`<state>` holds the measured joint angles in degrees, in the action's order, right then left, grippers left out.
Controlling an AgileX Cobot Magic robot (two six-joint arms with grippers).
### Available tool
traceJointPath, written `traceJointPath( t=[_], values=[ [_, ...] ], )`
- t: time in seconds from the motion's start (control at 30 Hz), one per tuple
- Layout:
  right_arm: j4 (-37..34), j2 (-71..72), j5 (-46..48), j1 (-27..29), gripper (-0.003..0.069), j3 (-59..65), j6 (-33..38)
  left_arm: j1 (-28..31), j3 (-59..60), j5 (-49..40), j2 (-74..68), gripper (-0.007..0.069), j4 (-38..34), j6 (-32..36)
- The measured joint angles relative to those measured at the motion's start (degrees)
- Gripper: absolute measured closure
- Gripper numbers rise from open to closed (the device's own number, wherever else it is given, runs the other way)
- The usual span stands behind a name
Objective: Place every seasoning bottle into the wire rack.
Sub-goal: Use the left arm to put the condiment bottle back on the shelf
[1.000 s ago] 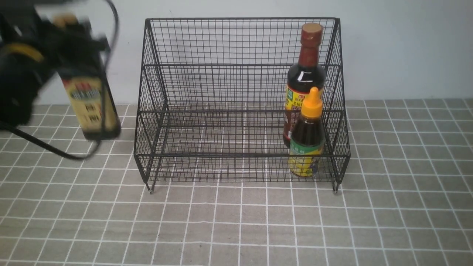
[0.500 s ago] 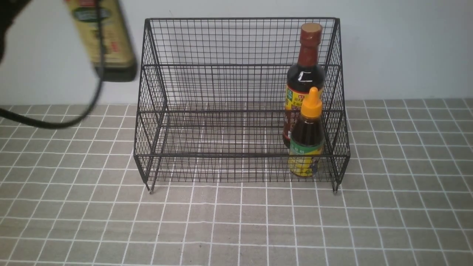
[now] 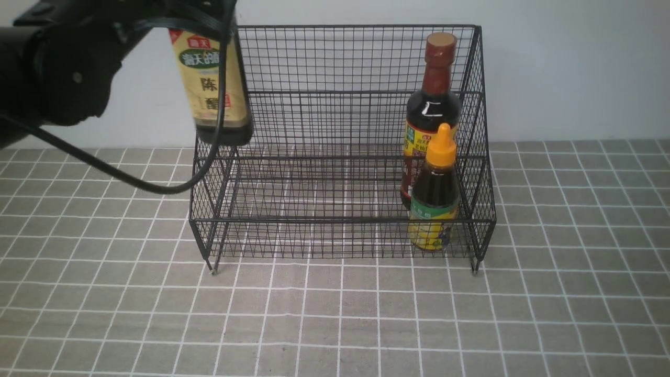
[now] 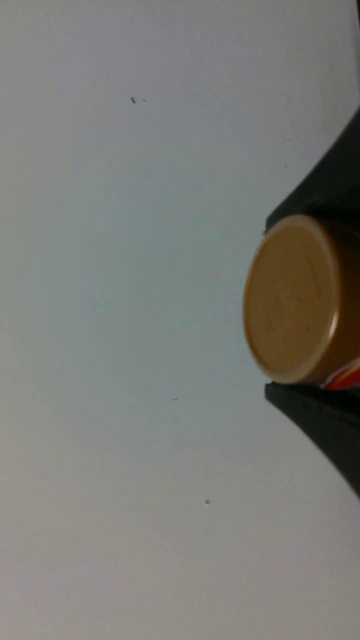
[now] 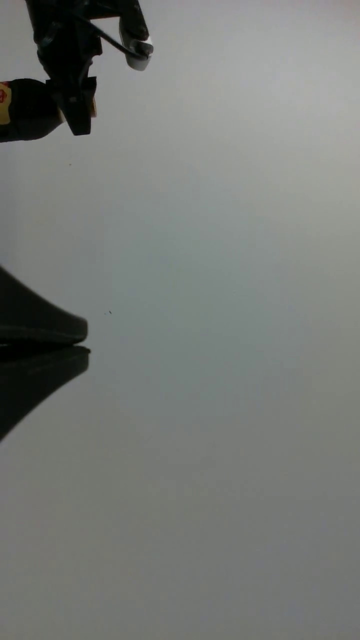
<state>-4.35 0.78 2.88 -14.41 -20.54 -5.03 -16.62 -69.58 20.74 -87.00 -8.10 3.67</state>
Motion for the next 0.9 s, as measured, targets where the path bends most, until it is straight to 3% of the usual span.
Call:
traceJointPath(
  t=[0.3,0.9],
  values=[
    [0.0,0.0,0.0,0.0,0.0670,0.0,0.0,0.0,0.0,1.1,-3.5,0.0314,-0.7,0.0],
    [0.0,0.0,0.0,0.0,0.0670,0.0,-0.1,-0.1,0.0,-8.4,-10.6,0.0314,-0.7,-0.1]
  ],
)
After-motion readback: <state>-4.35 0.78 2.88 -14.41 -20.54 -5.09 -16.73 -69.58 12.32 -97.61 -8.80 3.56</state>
